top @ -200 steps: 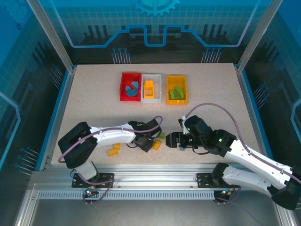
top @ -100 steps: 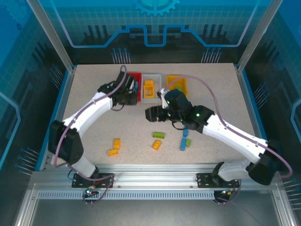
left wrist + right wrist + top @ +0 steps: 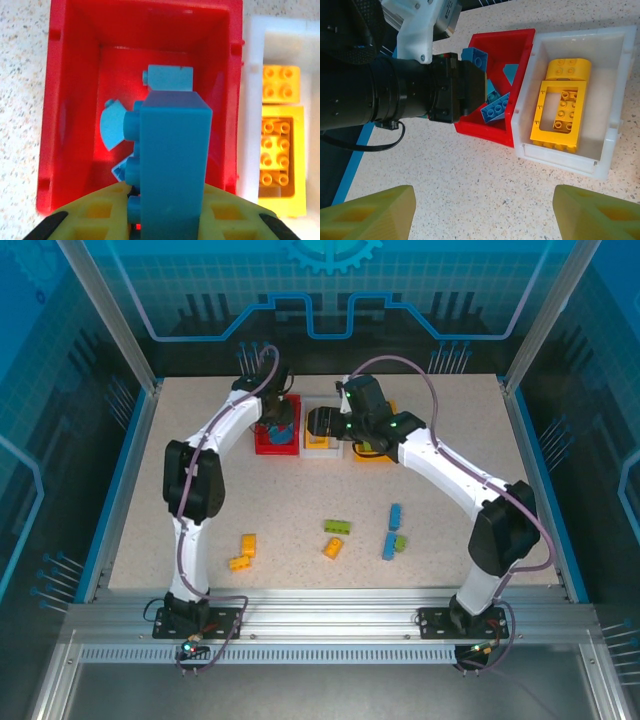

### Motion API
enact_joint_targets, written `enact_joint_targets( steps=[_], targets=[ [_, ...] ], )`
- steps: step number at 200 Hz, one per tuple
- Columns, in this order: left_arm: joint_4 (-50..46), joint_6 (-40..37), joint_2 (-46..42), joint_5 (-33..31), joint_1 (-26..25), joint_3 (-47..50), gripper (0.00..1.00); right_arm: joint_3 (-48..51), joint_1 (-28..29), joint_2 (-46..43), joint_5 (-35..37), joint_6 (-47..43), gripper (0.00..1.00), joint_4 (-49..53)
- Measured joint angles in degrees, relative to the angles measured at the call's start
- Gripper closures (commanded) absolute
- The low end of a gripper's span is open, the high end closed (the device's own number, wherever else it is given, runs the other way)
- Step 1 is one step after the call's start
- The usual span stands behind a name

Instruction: Sort the legos into containers by color

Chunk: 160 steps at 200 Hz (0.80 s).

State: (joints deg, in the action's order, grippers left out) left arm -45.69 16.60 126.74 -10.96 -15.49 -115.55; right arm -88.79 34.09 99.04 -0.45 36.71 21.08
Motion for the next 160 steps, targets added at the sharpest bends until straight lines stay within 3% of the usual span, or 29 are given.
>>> enact_joint_targets(
  steps=[71, 109, 160],
  targets=[
    [-1.8, 1.7, 6.8, -0.2, 0.6, -5.0, 0.66, -0.2, -0.1, 0.2, -1.6, 0.7, 0.26, 0.1],
    [-2.2, 2.6, 7.3, 0.0, 0.8, -5.2, 0.53, 0.2, -0.1, 0.0, -1.7, 0.7, 0.25, 0.1],
    [-2.5, 3.2, 6.1, 2.0, 0.7, -5.4, 0.54, 4.7, -0.1, -3.3, -1.5, 0.2, 0.27, 0.4]
  ],
)
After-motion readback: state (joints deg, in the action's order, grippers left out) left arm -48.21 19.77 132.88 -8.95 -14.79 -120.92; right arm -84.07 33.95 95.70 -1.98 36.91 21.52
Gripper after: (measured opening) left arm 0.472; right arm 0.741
